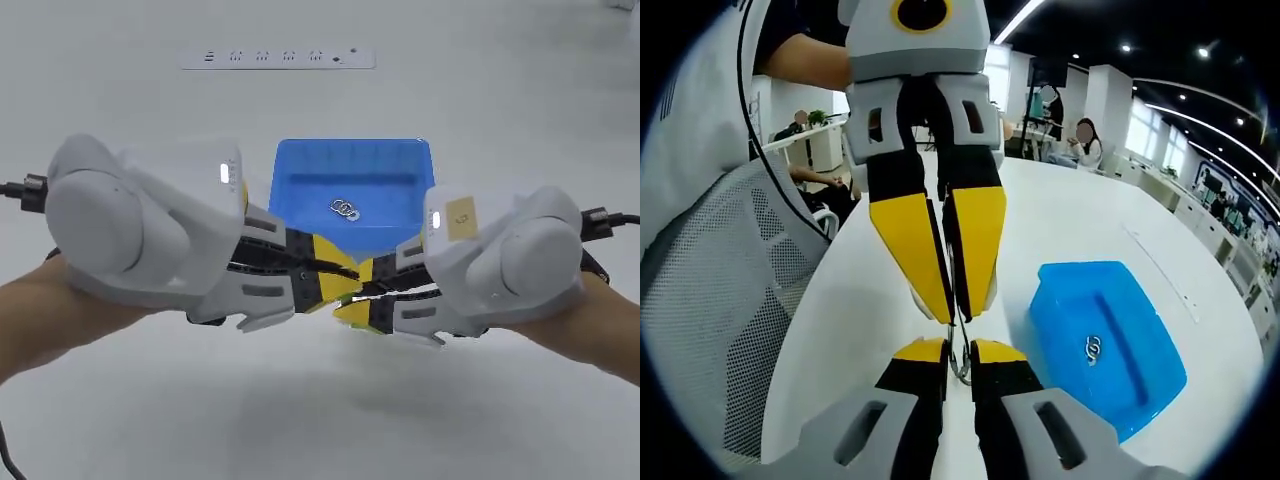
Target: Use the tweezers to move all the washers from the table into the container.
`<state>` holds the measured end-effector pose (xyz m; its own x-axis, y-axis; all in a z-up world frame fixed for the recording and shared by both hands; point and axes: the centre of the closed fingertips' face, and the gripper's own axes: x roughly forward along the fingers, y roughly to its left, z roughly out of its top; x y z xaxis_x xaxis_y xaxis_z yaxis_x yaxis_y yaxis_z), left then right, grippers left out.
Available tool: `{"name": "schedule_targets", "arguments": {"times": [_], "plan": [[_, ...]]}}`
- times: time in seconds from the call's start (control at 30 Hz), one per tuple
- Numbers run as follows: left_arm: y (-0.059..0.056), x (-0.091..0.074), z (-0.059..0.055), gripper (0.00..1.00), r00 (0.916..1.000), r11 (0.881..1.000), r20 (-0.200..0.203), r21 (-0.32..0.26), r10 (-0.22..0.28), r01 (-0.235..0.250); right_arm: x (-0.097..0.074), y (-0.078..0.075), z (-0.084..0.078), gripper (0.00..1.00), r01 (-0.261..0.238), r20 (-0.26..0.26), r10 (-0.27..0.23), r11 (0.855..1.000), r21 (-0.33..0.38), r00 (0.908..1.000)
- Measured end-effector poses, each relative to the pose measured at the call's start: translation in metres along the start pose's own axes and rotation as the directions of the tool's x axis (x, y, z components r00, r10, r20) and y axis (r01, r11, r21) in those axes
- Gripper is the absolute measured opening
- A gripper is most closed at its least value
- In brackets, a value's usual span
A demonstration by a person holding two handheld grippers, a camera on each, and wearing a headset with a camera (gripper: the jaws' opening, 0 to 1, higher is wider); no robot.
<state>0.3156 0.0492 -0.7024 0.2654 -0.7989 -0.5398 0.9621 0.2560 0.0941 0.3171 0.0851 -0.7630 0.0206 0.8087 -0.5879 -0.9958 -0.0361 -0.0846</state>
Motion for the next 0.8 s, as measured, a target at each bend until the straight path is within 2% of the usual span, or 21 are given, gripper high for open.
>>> {"name": "schedule_targets", "arguments": {"times": [0.47,0.7,0.8], "plan": [[0.012,-0.021,0.031,0.06,0.9993,0.998,0.028,0.057,0.022,-0.024,-0.022,-0.016,0.033,0.10,0.062,0.045,-0.060,0.998,-0.032,0.9972],[0.025,-0.026,0.043,0.06,0.9987,0.994,0.036,0.104,0.036,-0.040,-0.029,-0.034,0.044,0.10,0.091,0.050,-0.088,0.994,-0.065,0.9949],[0.035,-0.025,0.047,0.06,0.9984,0.992,0.039,0.116,0.041,-0.045,-0.030,-0.044,0.047,0.10,0.104,0.050,-0.101,0.992,-0.076,0.9937]]}}
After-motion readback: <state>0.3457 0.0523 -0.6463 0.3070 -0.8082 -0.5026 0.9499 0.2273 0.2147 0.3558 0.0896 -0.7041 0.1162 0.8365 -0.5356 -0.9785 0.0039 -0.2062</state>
